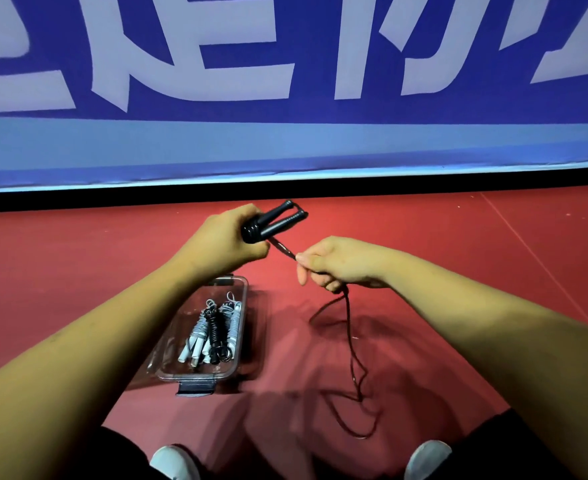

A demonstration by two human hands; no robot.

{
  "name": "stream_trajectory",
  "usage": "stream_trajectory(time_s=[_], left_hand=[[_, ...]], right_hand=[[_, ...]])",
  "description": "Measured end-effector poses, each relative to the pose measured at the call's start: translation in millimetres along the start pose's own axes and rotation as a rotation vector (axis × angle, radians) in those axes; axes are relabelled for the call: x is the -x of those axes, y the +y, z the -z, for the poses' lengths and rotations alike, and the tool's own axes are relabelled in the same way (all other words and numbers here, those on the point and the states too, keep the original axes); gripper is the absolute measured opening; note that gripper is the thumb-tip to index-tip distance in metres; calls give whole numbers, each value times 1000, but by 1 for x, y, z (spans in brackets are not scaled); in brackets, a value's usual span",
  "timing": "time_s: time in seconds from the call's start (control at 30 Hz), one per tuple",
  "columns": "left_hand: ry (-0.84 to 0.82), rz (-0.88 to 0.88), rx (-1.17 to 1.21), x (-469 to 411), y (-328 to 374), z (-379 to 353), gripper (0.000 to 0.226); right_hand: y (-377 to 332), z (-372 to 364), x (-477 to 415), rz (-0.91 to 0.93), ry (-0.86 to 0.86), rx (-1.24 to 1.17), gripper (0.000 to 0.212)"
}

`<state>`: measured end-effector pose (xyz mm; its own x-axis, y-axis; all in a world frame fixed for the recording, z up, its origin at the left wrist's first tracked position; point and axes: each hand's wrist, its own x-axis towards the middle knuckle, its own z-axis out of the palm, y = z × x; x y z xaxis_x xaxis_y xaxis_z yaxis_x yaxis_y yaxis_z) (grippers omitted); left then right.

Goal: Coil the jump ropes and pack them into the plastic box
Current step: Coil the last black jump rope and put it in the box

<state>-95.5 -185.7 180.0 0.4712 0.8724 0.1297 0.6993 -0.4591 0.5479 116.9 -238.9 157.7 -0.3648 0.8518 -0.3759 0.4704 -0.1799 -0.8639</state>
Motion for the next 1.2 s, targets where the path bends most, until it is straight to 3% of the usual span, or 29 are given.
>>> stream_trajectory(time_s=[0.13,0.2,0.33,0.47,0.57,0.67,0.77,0.8,0.9,0.97,1.03,1.13,1.2], left_hand=[[-21,82,-214,-7,-13,0,24],[-47,98,-350,-5,-13,-7,25],[-182,26,-515,0,-12,-19,27],[-452,-149,-451,5,4,-19,21],[-497,-186,-310,10,21,-13,40],[-487,-213,-104,18,26,-8,37],[-448,-223,96,23,30,-8,25],[-398,-225,144,23,29,-8,27],[-244,-189,253,20,26,-2,49],[-221,-193,330,18,23,3,60],[-179,-196,309,14,19,4,53],[-23,-70,206,2,7,10,35],[58,16,77,-5,-3,16,29]], right_hand=[[-29,-26,-2,129,155,492,38],[-33,-36,-2,170,186,601,39],[-38,-23,8,202,264,682,21],[-36,-2,10,275,342,579,14],[-29,9,7,271,354,439,19],[-26,20,6,264,433,282,29],[-22,27,6,242,435,155,15],[-20,28,6,215,414,142,8],[-7,25,4,130,305,75,33],[-2,17,3,87,214,-5,30],[-2,10,1,71,204,99,25],[-2,0,-2,61,236,484,25],[-3,-7,-2,48,275,522,25]])
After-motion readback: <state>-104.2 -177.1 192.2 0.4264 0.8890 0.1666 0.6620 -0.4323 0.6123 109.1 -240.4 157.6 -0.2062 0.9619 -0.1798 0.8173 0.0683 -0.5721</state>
